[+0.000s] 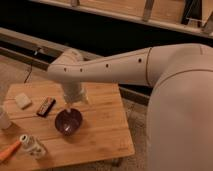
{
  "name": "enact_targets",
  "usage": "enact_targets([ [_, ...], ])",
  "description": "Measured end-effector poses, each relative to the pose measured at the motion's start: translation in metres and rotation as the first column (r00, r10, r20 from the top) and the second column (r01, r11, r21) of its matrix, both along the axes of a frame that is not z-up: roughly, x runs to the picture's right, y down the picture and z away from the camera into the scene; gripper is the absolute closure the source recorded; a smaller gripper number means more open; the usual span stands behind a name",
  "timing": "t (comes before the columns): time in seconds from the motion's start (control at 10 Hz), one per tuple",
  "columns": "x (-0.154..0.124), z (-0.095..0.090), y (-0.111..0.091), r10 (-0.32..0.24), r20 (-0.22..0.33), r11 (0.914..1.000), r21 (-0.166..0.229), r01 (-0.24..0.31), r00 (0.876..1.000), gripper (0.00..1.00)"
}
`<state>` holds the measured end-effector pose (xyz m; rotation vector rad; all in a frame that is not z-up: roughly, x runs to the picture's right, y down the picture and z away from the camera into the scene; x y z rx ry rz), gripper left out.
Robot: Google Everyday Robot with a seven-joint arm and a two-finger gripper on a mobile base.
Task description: Place the pepper in the ceramic cup
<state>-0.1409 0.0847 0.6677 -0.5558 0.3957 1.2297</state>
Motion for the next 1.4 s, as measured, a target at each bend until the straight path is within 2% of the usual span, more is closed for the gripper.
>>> enact_targets([
  [0.3,-0.037,-0.028,-0.003,-0.100,0.084,0.9943,0.044,0.097,0.991,0.35],
  [0.6,-0.080,-0.054,-0.003,-0.187,0.153,0.9811,0.079,0.177,0.970,0.35],
  [1.1,-0.161,-0.076,0.014,-0.316,0.232,0.9483,0.106,0.299,0.920,0.35],
  [1.4,-0.212,-0.087,0.026,-0.384,0.294,0.9233,0.130,0.361,0.875,0.35],
])
